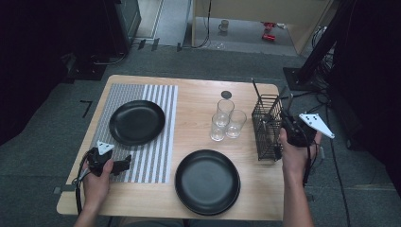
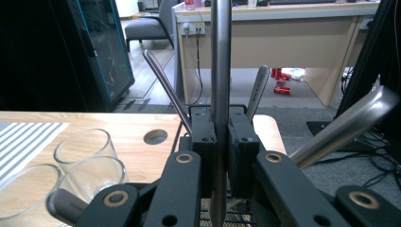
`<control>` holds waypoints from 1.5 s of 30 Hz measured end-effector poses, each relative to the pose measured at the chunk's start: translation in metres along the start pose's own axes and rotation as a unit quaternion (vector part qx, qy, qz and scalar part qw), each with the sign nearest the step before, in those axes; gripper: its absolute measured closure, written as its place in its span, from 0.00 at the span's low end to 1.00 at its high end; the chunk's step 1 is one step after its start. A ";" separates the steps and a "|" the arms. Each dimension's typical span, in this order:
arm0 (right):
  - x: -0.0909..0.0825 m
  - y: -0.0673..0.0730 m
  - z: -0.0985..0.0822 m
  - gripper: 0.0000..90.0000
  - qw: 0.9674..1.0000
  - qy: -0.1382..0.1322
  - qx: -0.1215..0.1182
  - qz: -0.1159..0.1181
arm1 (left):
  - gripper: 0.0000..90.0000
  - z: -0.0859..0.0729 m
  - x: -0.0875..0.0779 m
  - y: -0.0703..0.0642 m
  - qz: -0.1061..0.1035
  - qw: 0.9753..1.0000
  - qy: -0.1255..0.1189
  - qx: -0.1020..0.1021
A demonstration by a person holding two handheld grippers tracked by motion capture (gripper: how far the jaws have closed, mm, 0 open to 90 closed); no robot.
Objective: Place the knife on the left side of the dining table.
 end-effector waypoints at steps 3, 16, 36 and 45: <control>-0.002 0.002 0.002 0.94 1.000 -0.004 0.000 0.004 | 0.03 0.000 0.000 0.000 0.000 1.000 0.000 0.000; -0.013 0.011 0.014 0.94 1.000 -0.021 -0.004 0.014 | 0.03 0.000 0.000 0.000 0.000 1.000 0.000 0.000; -0.042 0.028 0.040 0.94 0.998 -0.057 -0.017 0.028 | 0.03 0.000 0.000 0.000 0.000 1.000 0.000 0.000; -0.050 0.039 0.050 0.94 0.997 -0.067 -0.022 0.039 | 0.03 0.000 0.000 0.000 0.000 1.000 0.000 0.000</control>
Point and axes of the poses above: each handheld gripper's, and its own axes: x roughly forward along the jaws, z roughly out of its top, y roughly to its left, the point moved 7 cm from there along x, roughly forward along the jaws, and after that the axes turned 15 degrees about y, right-handed, at the moved point
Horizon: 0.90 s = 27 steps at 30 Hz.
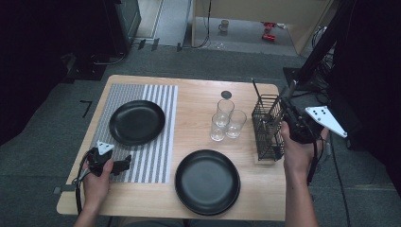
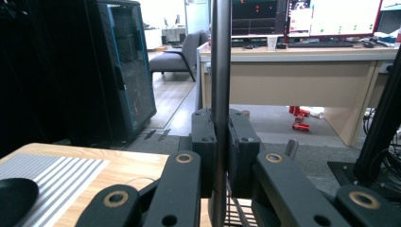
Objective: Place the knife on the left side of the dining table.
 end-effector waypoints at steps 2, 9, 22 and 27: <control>-0.001 0.003 0.002 0.94 1.000 -0.003 -0.002 0.003 | 0.03 0.000 0.000 0.000 0.000 1.000 0.000 0.000; -0.007 0.013 0.008 0.94 1.000 -0.010 -0.003 0.016 | 0.03 0.000 0.000 0.000 0.000 1.000 0.000 0.001; -0.014 0.031 0.000 0.94 0.999 -0.007 -0.005 0.050 | 0.03 0.000 0.000 0.000 0.001 1.000 0.001 0.000; -0.013 0.038 -0.007 0.94 0.998 -0.004 -0.006 0.065 | 0.03 0.000 0.000 0.000 0.001 1.000 0.001 0.000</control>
Point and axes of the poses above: each handheld gripper's, and its own axes: x roughly forward along the jaws, z roughly out of its top, y roughly to its left, the point moved 7 cm from there along x, roughly forward along the jaws, and after that the axes turned 15 degrees about y, right-handed, at the moved point
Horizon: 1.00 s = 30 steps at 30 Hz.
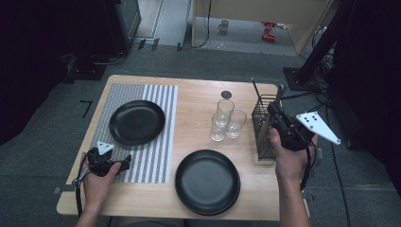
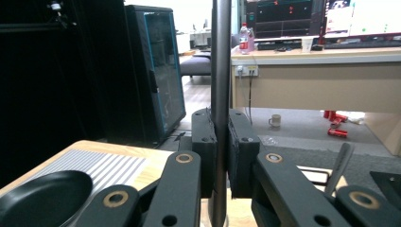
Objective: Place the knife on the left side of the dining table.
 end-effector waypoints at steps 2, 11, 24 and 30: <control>0.001 0.003 -0.004 0.94 1.000 0.003 0.002 0.006 | 0.03 0.000 0.000 0.000 -0.001 1.000 -0.002 -0.002; 0.005 0.013 -0.019 0.94 1.000 0.012 0.005 0.028 | 0.03 0.000 -0.004 0.001 -0.012 1.000 -0.012 -0.010; 0.014 0.033 -0.029 0.94 0.998 0.025 -0.002 0.055 | 0.04 0.020 -0.024 -0.028 -0.064 0.997 -0.043 0.017; 0.016 0.042 -0.030 0.94 0.998 0.027 -0.007 0.065 | 0.04 0.029 -0.030 -0.045 -0.085 0.994 -0.054 0.035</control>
Point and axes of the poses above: each handheld gripper's, and its own axes: x roughly forward along the jaws, z roughly out of its top, y roughly to its left, the point moved 7 cm from there along x, roughly forward along the jaws, and after that the axes turned 15 degrees about y, right-handed, at the moved point
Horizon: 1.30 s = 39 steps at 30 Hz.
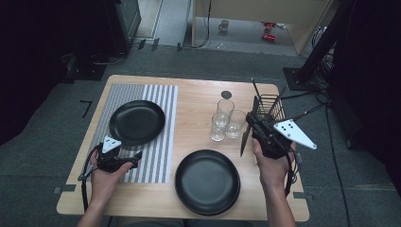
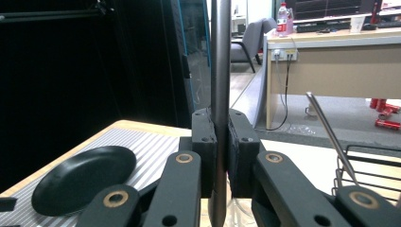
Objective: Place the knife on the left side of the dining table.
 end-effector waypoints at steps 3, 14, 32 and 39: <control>0.002 0.004 0.000 0.94 1.000 0.000 -0.003 0.005 | 0.04 0.005 0.000 -0.006 -0.006 1.000 -0.005 0.001; 0.011 0.016 -0.002 0.94 1.000 0.006 -0.004 0.020 | 0.04 0.025 0.000 -0.036 -0.036 0.999 -0.015 0.025; 0.022 0.032 -0.004 0.94 0.999 0.014 -0.014 0.038 | 0.04 0.041 0.007 -0.078 -0.080 0.995 -0.024 0.054; 0.026 0.037 -0.005 0.94 0.999 0.016 -0.015 0.042 | 0.04 0.047 0.007 -0.094 -0.102 0.991 -0.031 0.077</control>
Point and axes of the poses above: each handheld gripper's, and its own axes: x roughly forward along the jaws, z roughly out of its top, y roughly to its left, the point moved 7 cm from there along x, roughly forward along the jaws, and after that the axes turned 15 degrees about y, right-handed, at the moved point
